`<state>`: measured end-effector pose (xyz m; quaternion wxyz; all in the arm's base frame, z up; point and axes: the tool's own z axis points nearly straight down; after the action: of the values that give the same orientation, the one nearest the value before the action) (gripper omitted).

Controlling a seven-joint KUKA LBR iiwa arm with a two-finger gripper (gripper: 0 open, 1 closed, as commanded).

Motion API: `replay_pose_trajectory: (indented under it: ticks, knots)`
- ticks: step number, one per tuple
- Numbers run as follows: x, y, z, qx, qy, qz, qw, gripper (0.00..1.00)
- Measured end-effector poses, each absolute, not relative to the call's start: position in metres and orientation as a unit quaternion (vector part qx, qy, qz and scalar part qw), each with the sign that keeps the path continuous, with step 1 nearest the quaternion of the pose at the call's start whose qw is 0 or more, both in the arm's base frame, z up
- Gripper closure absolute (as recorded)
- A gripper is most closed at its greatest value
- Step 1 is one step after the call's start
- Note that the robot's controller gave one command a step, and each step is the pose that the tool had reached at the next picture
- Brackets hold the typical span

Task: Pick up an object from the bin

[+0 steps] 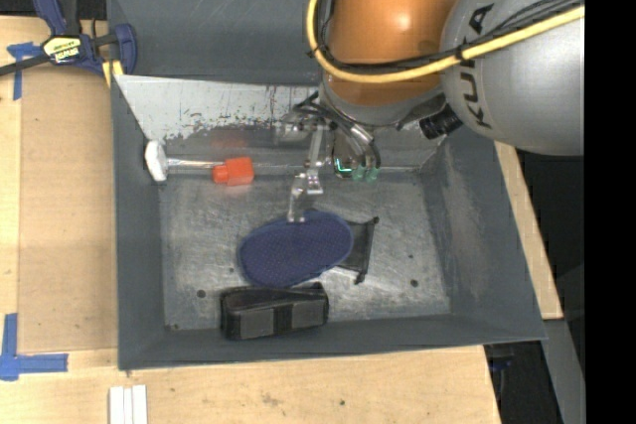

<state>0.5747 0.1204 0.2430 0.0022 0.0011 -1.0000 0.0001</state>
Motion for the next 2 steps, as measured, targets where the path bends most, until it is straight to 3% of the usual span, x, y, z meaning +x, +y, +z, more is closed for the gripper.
replay_pose_trajectory:
  ticks: [1, 2]
  knots:
    - [0.589, 0.112, 0.181, -0.045, -0.999, 0.0, 0.001, 0.0]
    - [0.565, 0.057, 0.118, -0.102, -0.995, 0.001, 0.002, 0.0]
